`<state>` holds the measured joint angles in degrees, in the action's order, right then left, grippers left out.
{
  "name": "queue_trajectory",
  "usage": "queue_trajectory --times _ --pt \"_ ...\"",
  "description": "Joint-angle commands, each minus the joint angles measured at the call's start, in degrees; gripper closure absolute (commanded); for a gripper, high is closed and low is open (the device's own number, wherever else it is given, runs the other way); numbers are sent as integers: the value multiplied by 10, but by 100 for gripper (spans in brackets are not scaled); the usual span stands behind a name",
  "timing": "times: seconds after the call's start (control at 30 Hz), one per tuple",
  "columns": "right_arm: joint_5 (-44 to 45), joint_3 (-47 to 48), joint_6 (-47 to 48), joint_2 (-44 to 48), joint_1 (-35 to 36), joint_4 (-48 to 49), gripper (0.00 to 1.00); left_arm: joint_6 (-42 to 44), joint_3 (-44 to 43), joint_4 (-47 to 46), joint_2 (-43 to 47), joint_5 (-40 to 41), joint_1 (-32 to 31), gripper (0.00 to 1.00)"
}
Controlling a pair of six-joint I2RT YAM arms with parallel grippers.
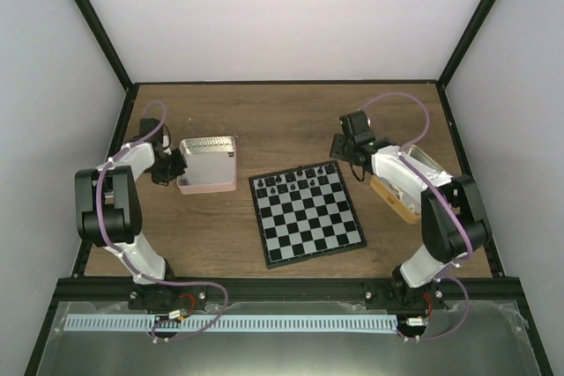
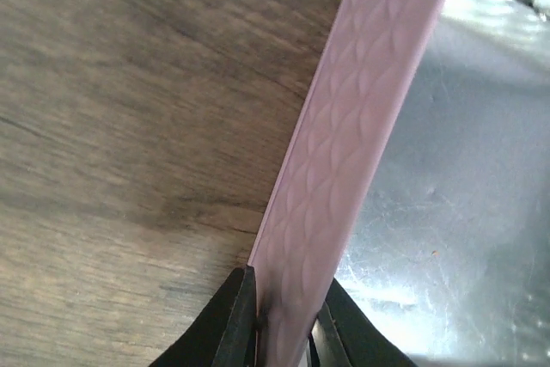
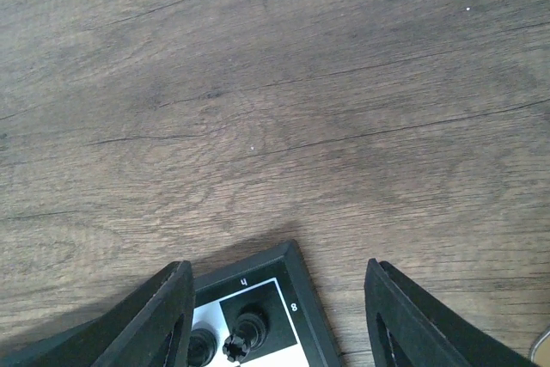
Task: Set up the chess pieces on the board
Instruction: Adjust the storage box at the center of the board, then pick up the chess piece from the storage box.
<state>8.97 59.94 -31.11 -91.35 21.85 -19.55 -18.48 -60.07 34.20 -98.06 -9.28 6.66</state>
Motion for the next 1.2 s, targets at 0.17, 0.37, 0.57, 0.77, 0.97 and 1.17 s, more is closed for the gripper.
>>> queue_trajectory --times 0.17,0.37,0.57,0.77,0.97,1.17 --pt "-20 43 0 -17 -4 -9 44 -39 -2 54 28 33 -1 60" --pt "-28 31 14 -12 -4 10 44 -67 -54 26 105 7 -9 44" --pt "-15 -11 21 22 -4 34 44 -315 -44 -74 108 -77 -36 45" --pt "-13 -48 15 63 -4 48 44 -552 -50 -177 45 -76 -105 56" --pt "-5 -71 25 103 -3 71 44 -716 -36 -247 -22 -23 -144 60" --pt "-2 -75 33 120 -3 85 44 -761 -32 -236 -47 16 -149 66"
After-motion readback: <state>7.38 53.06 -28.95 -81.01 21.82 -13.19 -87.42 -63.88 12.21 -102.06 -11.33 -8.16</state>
